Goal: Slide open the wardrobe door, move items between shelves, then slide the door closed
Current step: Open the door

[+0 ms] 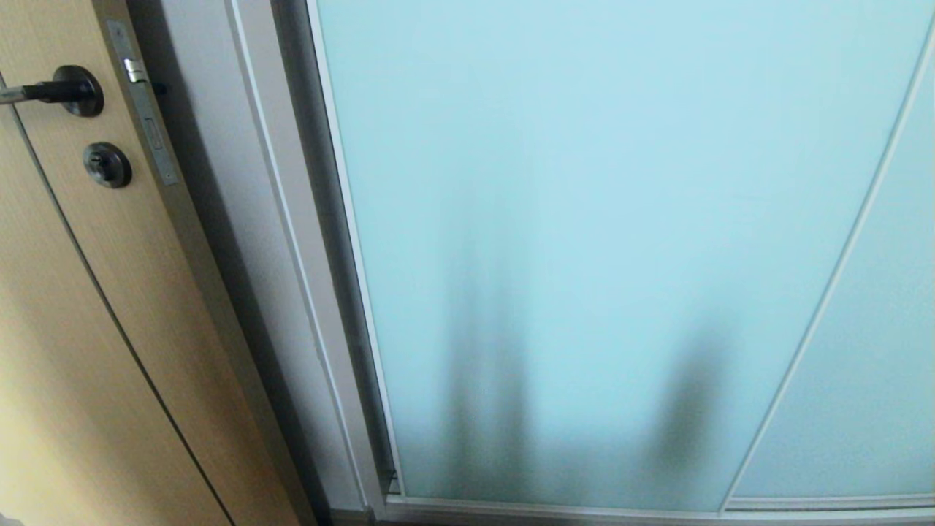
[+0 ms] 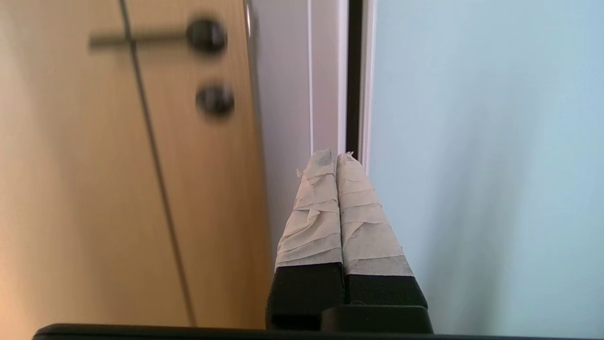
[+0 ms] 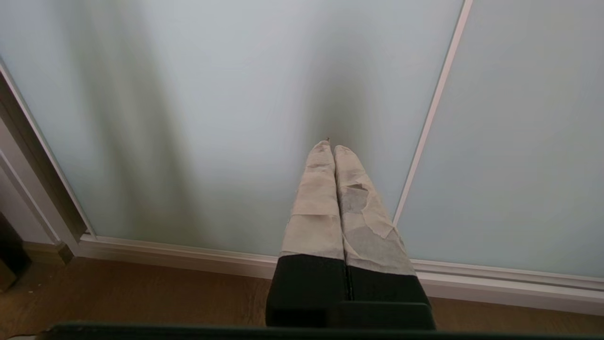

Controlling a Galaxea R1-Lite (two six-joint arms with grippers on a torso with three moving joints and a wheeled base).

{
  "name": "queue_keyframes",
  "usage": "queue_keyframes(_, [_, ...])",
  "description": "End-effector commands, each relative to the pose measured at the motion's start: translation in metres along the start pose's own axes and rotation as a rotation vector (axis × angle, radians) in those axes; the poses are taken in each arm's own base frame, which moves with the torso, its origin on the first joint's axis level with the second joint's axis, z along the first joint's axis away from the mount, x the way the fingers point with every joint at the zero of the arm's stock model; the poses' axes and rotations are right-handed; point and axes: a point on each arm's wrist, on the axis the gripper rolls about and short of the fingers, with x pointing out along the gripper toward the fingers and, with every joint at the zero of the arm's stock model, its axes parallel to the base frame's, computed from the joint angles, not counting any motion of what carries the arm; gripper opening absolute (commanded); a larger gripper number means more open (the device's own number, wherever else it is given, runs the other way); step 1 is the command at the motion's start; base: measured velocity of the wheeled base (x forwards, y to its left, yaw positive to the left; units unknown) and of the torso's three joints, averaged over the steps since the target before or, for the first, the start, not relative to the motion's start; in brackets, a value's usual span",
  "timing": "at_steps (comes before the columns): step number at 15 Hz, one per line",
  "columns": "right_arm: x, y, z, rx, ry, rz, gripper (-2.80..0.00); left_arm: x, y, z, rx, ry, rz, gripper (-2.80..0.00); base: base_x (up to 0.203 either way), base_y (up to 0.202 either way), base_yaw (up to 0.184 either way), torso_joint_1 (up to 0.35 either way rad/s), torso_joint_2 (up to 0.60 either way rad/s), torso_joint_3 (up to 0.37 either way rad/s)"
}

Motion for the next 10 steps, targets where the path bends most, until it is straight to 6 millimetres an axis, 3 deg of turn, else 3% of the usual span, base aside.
queue_keyframes(1, [0.000, 0.000, 0.000, 0.000, 0.001, 0.001, -2.80, 0.087, -0.001, -0.015, -0.006, 0.084, 0.004, -2.80, 0.000, 0.000, 0.000, 0.000, 0.00, 0.000])
queue_keyframes(6, [0.000, 0.000, 0.000, 0.000, 0.001, 0.001, -2.80, 0.182, -0.004, -0.051, -0.017, 0.020, 0.011, -2.80, 0.000, 0.000, 0.000, 0.000, 0.00, 0.000])
queue_keyframes(10, [0.000, 0.000, 0.000, 0.000, 0.001, 0.001, -2.80, 0.222, -0.007, -0.067, -0.022, -0.017, 0.002, -2.80, 0.000, 0.000, 0.000, 0.000, 0.00, 0.000])
